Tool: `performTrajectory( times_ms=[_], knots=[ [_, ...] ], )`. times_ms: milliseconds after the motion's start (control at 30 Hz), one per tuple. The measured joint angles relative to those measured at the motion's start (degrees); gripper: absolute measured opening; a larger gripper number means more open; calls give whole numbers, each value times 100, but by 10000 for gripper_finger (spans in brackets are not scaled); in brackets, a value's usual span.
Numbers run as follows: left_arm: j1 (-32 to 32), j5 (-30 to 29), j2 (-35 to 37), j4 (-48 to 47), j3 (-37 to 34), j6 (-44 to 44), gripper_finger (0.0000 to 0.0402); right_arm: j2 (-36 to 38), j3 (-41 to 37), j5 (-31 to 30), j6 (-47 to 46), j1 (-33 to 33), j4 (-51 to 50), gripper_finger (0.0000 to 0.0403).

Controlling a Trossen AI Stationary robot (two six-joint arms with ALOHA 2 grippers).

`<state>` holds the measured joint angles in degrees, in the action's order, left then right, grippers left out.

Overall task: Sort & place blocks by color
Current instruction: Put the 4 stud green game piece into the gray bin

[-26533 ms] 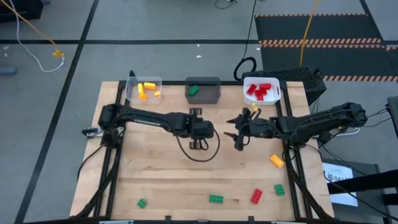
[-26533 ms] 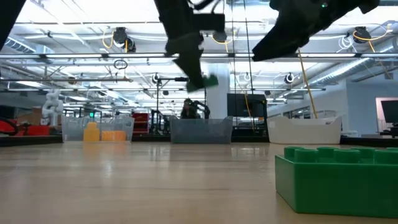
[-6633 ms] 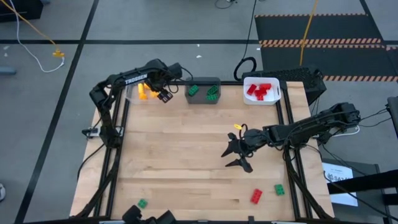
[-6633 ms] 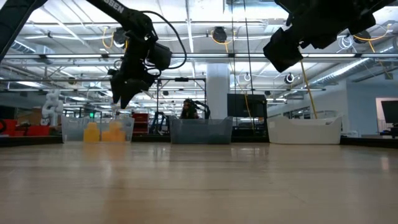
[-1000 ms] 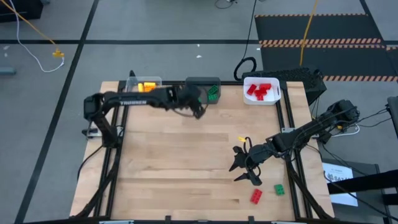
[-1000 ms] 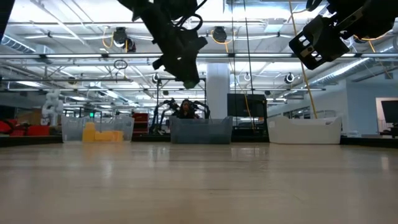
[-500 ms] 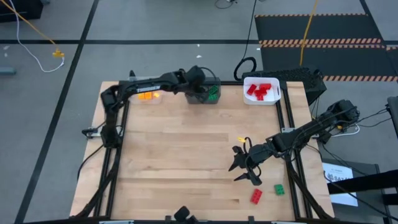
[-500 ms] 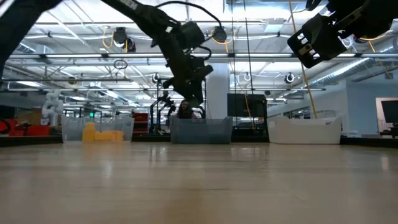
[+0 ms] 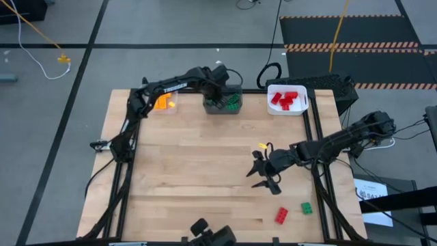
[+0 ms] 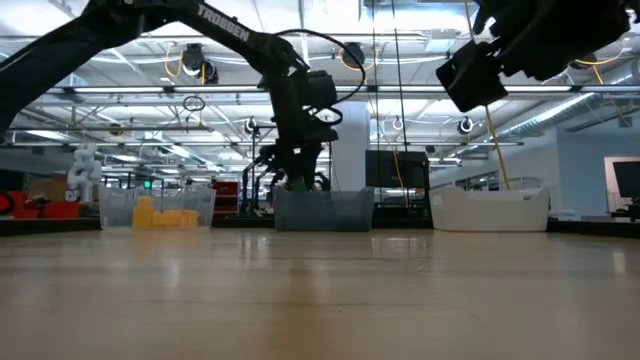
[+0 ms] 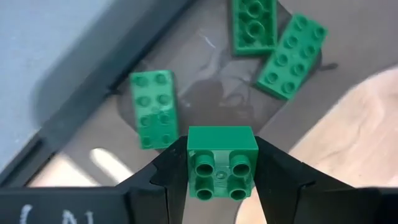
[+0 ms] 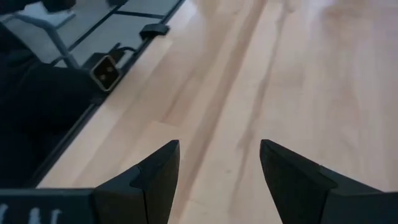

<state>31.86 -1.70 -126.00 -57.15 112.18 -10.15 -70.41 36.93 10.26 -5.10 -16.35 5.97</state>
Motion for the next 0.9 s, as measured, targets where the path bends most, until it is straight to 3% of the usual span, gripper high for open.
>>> performTrajectory(
  times_ms=[133, 367, 900],
  knots=[
    [-18, 168, -146, -109, 0, 433, 160, 0, 1, 13, 50, 234, 0, 215],
    [-8, 38, -146, 35, 0, 651, 224, 0, 1, 22, 151, 494, 0, 215],
    [-49, -104, -146, 77, 0, 757, 312, 0, 2, 26, 109, 504, -2, 215]
  ],
)
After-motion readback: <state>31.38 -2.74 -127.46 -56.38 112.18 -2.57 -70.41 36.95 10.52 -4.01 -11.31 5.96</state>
